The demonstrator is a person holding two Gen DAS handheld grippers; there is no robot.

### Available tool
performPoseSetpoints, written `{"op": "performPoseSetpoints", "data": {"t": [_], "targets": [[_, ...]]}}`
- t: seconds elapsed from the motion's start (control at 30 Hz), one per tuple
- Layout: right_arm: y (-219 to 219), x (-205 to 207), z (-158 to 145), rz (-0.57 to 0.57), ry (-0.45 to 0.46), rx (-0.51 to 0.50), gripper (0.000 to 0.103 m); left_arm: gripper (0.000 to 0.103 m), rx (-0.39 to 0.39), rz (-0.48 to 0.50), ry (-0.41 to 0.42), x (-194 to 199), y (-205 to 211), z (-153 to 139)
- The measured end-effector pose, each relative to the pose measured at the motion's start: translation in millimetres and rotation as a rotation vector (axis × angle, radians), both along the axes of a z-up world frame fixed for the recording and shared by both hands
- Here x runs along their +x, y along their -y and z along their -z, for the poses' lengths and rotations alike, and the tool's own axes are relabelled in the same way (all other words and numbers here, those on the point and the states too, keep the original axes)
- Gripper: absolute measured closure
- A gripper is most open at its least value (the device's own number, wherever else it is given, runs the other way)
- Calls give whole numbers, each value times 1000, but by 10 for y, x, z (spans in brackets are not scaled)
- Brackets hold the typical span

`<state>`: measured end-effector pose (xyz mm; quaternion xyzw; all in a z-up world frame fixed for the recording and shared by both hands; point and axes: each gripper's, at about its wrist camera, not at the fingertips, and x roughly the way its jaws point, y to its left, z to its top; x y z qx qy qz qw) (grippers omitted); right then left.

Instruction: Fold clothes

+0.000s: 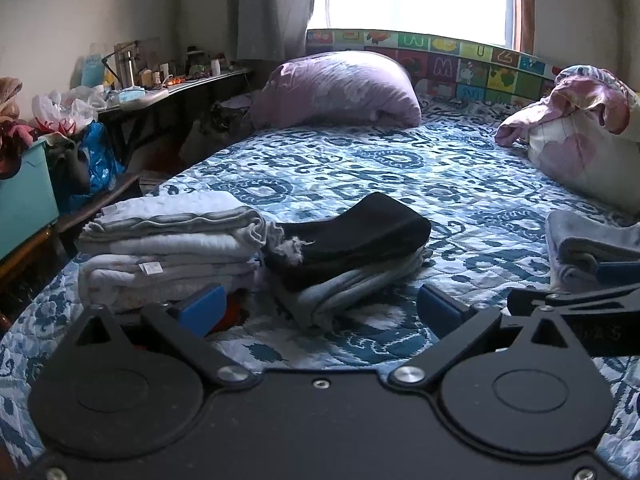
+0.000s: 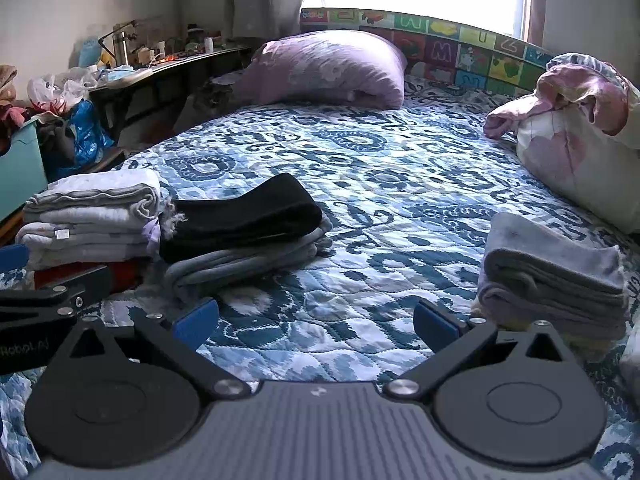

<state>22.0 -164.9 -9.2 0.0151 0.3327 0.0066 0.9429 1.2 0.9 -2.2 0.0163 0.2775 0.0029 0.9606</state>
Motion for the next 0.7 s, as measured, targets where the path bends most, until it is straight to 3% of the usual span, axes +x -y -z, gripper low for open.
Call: {"op": "performPoseSetpoints", "data": {"t": [0.7], "targets": [[-9, -6, -10, 5, -14, 2, 0, 0, -11, 6, -9, -27, 8, 12]]}}
